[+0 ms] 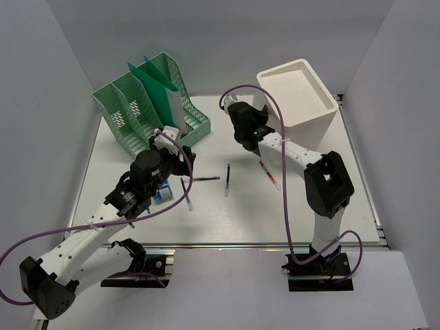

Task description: Organize the desk

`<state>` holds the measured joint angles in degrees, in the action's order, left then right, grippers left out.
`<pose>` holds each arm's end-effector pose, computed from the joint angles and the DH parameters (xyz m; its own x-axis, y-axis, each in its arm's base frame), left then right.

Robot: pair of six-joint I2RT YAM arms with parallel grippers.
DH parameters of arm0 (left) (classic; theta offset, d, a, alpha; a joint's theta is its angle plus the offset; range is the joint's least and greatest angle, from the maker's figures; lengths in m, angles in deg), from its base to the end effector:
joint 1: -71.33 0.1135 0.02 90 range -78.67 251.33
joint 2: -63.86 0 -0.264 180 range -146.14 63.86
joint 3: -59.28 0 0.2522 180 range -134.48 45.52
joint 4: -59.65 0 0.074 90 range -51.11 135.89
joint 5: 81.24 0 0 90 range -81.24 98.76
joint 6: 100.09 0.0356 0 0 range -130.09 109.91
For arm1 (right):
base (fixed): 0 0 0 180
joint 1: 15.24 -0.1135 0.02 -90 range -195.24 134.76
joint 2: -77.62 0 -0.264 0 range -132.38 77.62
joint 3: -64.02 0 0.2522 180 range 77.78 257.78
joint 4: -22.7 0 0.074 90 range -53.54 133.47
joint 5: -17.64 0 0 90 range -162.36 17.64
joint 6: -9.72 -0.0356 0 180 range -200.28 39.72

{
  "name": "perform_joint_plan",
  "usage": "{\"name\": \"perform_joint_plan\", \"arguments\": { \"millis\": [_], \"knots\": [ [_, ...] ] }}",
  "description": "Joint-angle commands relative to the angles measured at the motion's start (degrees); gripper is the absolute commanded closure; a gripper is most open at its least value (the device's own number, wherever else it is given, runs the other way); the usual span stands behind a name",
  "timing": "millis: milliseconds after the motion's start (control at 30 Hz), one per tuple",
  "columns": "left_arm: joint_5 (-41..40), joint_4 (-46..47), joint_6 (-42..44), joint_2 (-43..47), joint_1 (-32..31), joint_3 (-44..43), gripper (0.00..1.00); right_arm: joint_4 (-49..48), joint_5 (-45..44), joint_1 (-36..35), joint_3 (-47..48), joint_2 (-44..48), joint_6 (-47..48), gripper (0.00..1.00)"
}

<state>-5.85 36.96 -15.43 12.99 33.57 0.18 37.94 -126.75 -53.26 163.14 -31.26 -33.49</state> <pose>0.1699 -0.1203 0.3273 -0.2337 0.0671 -0.9700 0.3794 0.9248 -0.0274 0.3643 0.2481 0.2805 -0.3896 -0.8433 -0.3701 -0.0908 0.4351 -0.8958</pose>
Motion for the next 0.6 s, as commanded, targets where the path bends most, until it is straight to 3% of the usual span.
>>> {"name": "perform_joint_plan", "arguments": {
  "millis": [0,67,133,233,267,333,367,433,467,533,567],
  "knots": [
    [-0.51,0.93,0.25,0.86,0.14,0.52,0.17,-2.53,-2.56,1.28,0.68,-0.19,0.5,1.0],
    [-0.33,0.93,0.25,0.69,0.14,0.61,0.17,-1.57,-1.52,1.28,1.03,0.07,-0.37,1.0],
    [0.46,1.02,0.16,0.51,0.14,0.61,0.17,9.43,2.69,1.11,3.65,1.99,-7.79,1.0],
    [3.0,1.63,-0.37,0.25,0.14,0.87,0.17,29.64,22.52,1.28,12.15,5.94,-22.55,1.0],
    [3.97,1.89,-0.72,-0.01,0.14,0.96,0.17,32.42,33.19,1.72,13.07,7.44,-24.44,1.0],
    [6.69,2.51,-1.51,-1.15,0.14,1.22,0.17,32.72,40.55,2.42,11.07,14.26,-27.17,1.0],
    [7.83,2.86,-2.82,-1.77,0.14,1.31,0.18,31.67,48.34,3.12,7.75,16.83,-28.4,1.0],
    [11.87,4.44,-4.49,-3.87,0.14,1.13,0.23,30.87,53.84,4.71,4.39,22.88,-29.82,0.99],
    [13.37,5.23,-6.07,-4.75,0.14,0.96,0.3,31.04,61.0,5.23,1.76,24.84,-30.34,0.92],
    [18.38,7.69,-7.74,-8.25,0.14,0.0,0.39,29.82,66.49,8.31,-1.93,30.62,-30.79,0.81],
    [19.17,8.48,-9.23,-9.76,0.14,-0.36,0.43,28.68,71.39,9.18,-5.43,32.57,-31.66,0.65]
  ]
}}
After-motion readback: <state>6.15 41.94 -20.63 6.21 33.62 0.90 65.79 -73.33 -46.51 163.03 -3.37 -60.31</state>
